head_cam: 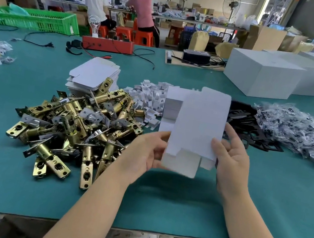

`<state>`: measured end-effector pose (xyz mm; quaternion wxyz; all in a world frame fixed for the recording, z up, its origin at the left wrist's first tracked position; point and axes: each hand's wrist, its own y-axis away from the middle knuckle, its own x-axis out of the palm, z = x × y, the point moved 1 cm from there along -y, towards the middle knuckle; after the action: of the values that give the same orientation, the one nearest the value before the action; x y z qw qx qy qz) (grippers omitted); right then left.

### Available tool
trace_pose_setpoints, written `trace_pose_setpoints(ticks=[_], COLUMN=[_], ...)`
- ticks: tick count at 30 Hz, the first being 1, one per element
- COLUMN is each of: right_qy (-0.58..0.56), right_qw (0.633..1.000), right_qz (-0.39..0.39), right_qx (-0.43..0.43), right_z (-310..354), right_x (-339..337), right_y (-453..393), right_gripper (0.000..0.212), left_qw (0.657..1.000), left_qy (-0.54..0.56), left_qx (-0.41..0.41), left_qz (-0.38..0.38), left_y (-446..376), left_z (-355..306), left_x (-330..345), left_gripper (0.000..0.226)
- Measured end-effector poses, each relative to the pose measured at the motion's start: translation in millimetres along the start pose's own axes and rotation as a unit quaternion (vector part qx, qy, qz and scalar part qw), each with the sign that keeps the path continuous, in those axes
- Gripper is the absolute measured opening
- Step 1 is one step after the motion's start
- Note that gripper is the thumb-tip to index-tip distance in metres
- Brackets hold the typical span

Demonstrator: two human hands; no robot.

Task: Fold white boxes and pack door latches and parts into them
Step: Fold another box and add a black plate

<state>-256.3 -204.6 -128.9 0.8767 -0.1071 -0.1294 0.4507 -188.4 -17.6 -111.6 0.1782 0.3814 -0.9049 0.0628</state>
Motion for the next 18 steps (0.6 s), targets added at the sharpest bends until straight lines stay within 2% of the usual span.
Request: trace_pose_setpoints(ticks=[3, 5, 7, 9, 11, 13, 14, 16, 18], right_qy=[0.008, 0.035, 0.080, 0.151, 0.248, 0.306, 0.311, 0.308, 0.304], right_qw=[0.999, 0.999, 0.996, 0.987, 0.965, 0.948, 0.946, 0.946, 0.946], right_qz=[0.031, 0.022, 0.018, 0.014, 0.003, -0.004, -0.005, -0.008, -0.004], right_qx=[-0.006, -0.018, -0.027, -0.050, -0.081, -0.091, -0.090, -0.098, -0.110], right_z=[1, 1, 2, 2, 0, 1, 1, 3, 4], right_x=[1, 4, 6, 7, 9, 11, 11, 12, 13], right_y=[3, 5, 7, 9, 12, 15, 15, 16, 18], right_gripper=[0.038, 0.037, 0.039, 0.043, 0.049, 0.055, 0.059, 0.064, 0.068], left_qw=[0.994, 0.976, 0.937, 0.894, 0.889, 0.890, 0.888, 0.886, 0.891], left_qy=[-0.040, -0.141, -0.263, -0.356, -0.366, -0.358, -0.361, -0.368, -0.357], left_qx=[0.071, 0.114, 0.145, 0.160, 0.156, 0.156, 0.157, 0.148, 0.139], left_qz=[-0.078, -0.122, -0.179, -0.221, -0.227, -0.234, -0.237, -0.241, -0.242], left_y=[-5, -9, -15, -20, -21, -21, -20, -21, -23], left_z=[-5, -10, -14, -16, -12, -6, -3, 2, 6], left_x=[1, 5, 9, 19, 29, 37, 40, 41, 38], left_gripper=[0.037, 0.041, 0.042, 0.032, 0.014, 0.007, 0.010, 0.054, 0.075])
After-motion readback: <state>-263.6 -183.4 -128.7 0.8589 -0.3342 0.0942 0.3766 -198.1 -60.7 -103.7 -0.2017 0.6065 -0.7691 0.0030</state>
